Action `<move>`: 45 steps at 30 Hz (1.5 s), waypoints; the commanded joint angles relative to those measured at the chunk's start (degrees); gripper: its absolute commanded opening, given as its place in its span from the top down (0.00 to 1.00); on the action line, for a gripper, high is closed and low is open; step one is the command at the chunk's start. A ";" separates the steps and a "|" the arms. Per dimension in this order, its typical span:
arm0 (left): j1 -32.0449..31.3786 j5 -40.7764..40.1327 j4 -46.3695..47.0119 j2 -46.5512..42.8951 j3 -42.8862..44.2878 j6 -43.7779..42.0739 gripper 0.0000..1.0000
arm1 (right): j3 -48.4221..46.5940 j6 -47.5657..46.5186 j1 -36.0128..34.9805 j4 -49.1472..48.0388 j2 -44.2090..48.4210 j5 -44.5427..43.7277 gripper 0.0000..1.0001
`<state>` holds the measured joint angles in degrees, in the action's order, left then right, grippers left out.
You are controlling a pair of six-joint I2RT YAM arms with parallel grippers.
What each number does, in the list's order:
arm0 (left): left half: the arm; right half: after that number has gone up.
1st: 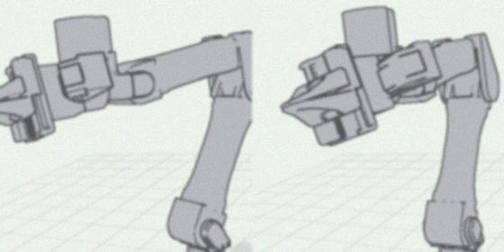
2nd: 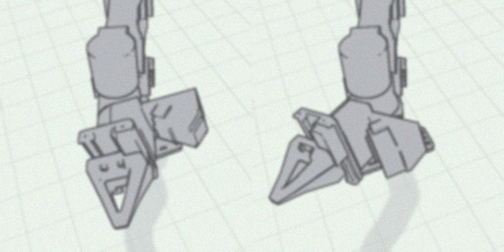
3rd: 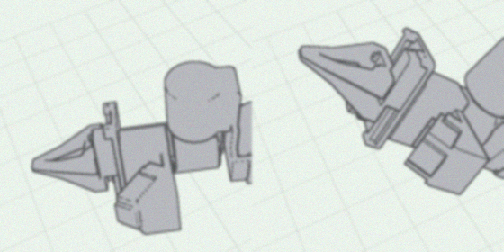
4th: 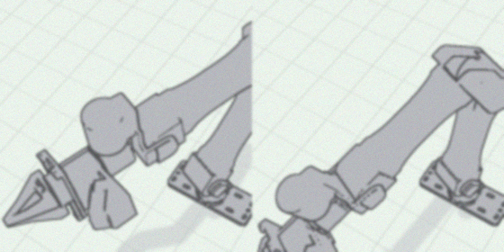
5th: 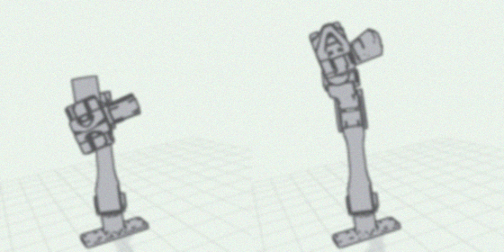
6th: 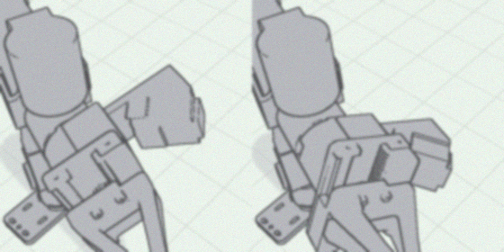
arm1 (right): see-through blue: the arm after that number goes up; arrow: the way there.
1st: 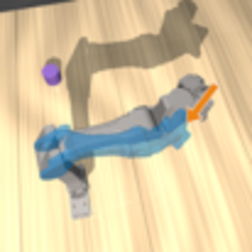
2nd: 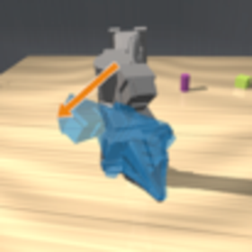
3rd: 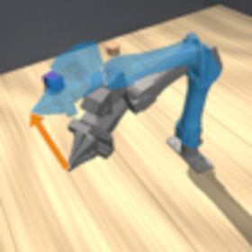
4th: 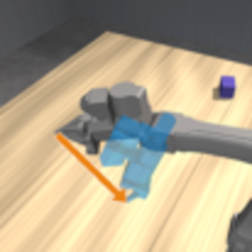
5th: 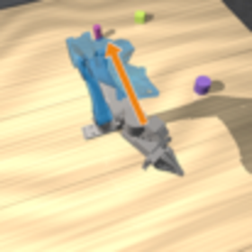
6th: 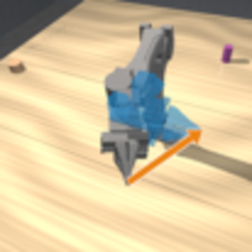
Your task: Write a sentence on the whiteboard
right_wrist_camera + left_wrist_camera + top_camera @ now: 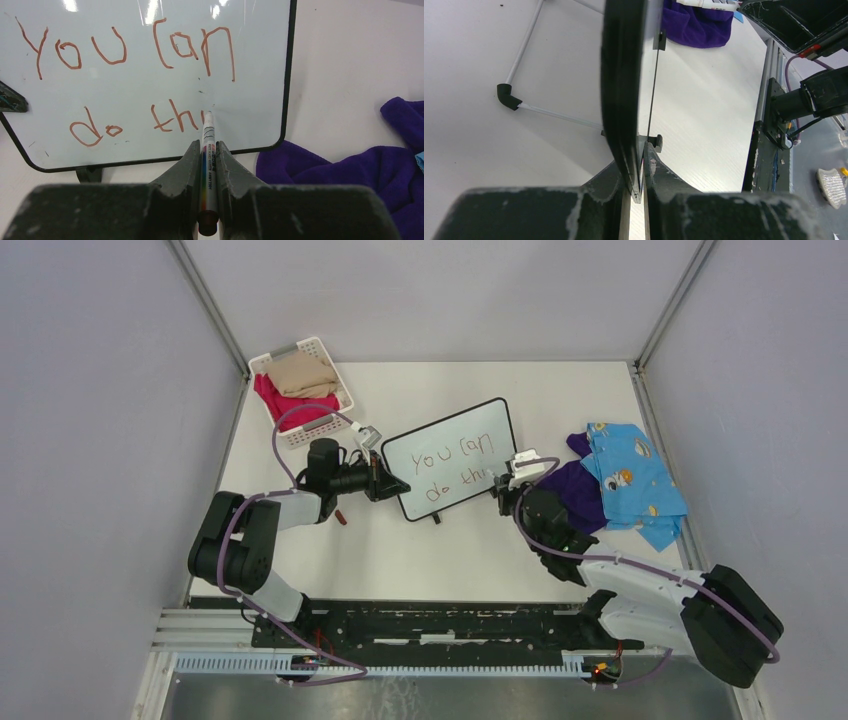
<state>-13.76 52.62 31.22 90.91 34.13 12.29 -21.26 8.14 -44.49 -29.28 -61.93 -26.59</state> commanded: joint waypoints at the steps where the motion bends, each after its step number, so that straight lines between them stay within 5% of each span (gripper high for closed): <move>1: -1.01 -5.25 -5.91 1.64 -0.21 -6.62 0.98 | -2.17 1.12 1.02 -2.19 0.75 -0.11 1.00; 45: -1.18 -5.77 -6.00 1.86 -0.11 -6.45 0.98 | -1.78 4.16 5.65 -5.90 -4.08 5.49 1.00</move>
<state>-13.91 52.62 30.35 90.91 34.59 11.29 -21.28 11.77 -39.20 -32.53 -65.34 -21.58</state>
